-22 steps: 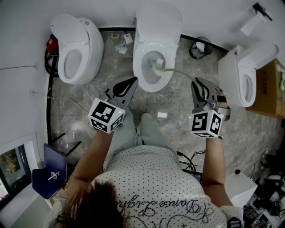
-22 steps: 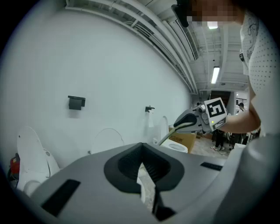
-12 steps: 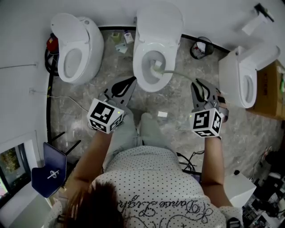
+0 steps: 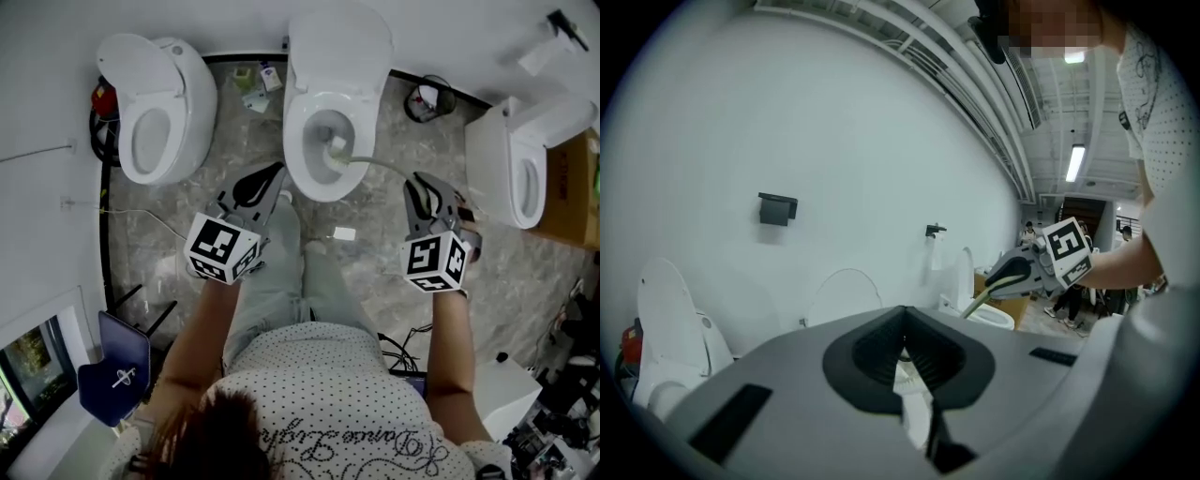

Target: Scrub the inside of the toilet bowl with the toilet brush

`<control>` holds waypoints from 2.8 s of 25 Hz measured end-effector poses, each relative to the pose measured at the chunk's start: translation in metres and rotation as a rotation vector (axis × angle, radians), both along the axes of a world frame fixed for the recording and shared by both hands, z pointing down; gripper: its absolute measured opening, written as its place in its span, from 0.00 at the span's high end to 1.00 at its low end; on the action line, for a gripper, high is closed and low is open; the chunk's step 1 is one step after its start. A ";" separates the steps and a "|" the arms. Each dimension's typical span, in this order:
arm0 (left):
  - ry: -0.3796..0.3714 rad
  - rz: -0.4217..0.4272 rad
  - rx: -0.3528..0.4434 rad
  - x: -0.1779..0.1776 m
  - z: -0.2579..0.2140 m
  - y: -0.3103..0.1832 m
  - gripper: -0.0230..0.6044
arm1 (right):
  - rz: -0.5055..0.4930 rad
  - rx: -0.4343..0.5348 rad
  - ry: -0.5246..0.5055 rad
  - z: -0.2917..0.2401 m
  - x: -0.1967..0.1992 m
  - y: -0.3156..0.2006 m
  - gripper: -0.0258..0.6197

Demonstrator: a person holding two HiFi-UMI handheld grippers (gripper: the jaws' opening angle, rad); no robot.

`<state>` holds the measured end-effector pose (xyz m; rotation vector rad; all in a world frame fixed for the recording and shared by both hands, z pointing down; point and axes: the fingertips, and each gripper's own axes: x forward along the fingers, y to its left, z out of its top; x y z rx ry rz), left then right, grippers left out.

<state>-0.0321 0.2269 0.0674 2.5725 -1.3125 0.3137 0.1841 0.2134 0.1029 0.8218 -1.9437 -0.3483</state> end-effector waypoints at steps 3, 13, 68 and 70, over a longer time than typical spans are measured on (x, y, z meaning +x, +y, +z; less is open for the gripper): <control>0.010 0.018 -0.020 -0.012 0.009 -0.027 0.96 | 0.033 -0.030 0.008 0.008 -0.007 -0.017 0.83; 0.028 0.116 -0.084 -0.058 0.048 -0.131 0.96 | 0.121 -0.157 0.055 0.068 -0.056 -0.095 0.83; 0.053 0.074 -0.291 -0.042 0.266 -0.156 0.96 | 0.208 -0.311 0.102 0.437 -0.048 -0.163 0.83; 0.050 0.073 -0.295 -0.043 0.269 -0.154 0.96 | 0.228 -0.309 0.098 0.440 -0.048 -0.162 0.83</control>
